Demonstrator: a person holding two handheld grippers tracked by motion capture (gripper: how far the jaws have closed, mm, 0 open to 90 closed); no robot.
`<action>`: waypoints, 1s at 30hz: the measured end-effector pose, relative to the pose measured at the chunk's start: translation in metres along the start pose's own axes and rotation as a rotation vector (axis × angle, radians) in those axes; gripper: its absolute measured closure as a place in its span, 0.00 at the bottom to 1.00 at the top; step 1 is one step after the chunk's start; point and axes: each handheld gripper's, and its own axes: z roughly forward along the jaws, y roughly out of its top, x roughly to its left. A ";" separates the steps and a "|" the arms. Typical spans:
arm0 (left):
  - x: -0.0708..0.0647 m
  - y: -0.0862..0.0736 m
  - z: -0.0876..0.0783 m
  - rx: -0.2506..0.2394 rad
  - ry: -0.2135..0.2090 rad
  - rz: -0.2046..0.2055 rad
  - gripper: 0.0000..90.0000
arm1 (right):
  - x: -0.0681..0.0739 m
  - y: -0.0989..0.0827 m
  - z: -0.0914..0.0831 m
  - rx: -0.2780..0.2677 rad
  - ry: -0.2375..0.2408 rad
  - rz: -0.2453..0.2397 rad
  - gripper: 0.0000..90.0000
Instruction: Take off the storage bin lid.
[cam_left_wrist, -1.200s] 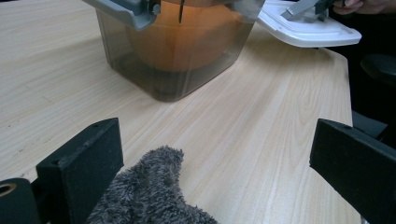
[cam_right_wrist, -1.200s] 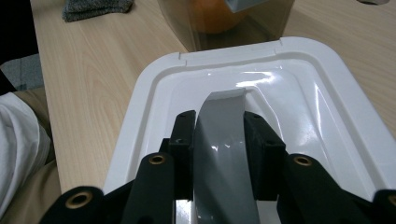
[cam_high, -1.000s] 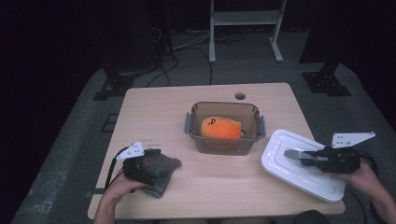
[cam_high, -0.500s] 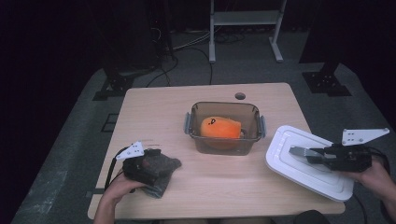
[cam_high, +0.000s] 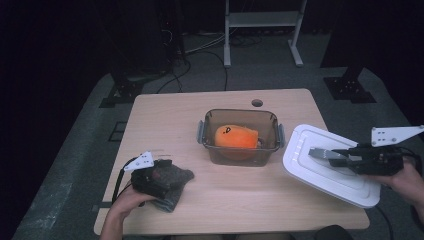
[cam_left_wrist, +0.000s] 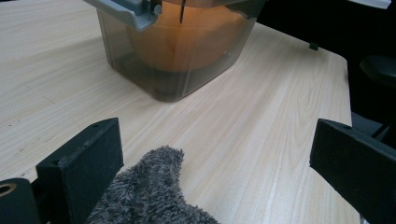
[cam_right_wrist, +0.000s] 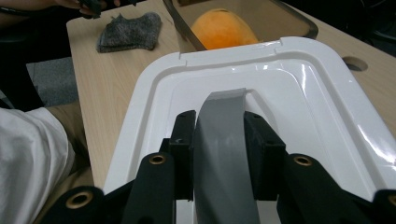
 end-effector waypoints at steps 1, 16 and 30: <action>0.000 0.000 0.000 -0.003 0.000 -0.003 0.02 | 0.000 0.000 0.000 0.000 0.000 0.000 0.74; 0.001 0.000 -0.001 -0.008 0.003 -0.001 0.02 | -0.003 0.048 0.023 -0.014 0.067 -0.072 0.74; 0.003 0.000 -0.003 -0.017 0.000 -0.008 0.02 | -0.016 0.084 0.059 -0.008 0.123 -0.109 0.74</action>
